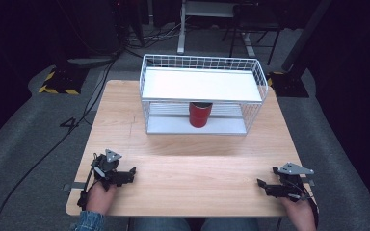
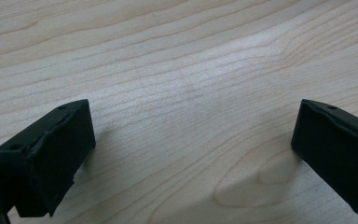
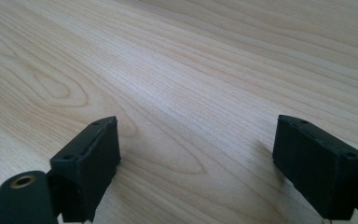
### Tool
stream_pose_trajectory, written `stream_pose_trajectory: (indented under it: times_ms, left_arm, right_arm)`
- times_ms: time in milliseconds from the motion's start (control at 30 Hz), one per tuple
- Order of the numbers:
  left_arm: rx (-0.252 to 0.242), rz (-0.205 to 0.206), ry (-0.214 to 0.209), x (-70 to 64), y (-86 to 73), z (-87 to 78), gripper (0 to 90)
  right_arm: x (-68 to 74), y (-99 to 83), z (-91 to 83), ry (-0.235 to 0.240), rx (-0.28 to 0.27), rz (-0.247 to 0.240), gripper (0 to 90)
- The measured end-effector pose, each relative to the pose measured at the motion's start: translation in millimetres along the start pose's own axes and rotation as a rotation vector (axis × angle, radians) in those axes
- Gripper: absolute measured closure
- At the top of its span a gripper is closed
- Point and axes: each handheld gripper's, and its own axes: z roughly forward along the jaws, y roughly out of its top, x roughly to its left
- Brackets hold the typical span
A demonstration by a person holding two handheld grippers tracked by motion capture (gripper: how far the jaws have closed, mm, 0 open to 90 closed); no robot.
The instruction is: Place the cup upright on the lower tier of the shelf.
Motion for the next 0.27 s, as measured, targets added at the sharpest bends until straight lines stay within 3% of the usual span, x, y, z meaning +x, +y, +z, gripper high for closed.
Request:
stream_pose_trajectory:
  times_ms: [267]
  left_arm:
    - [0.001,0.0,0.001,-0.1,-0.1,-0.1,0.0]
  right_arm:
    - [0.4,-0.1,0.3,-0.002,0.002,-0.006,13.6]
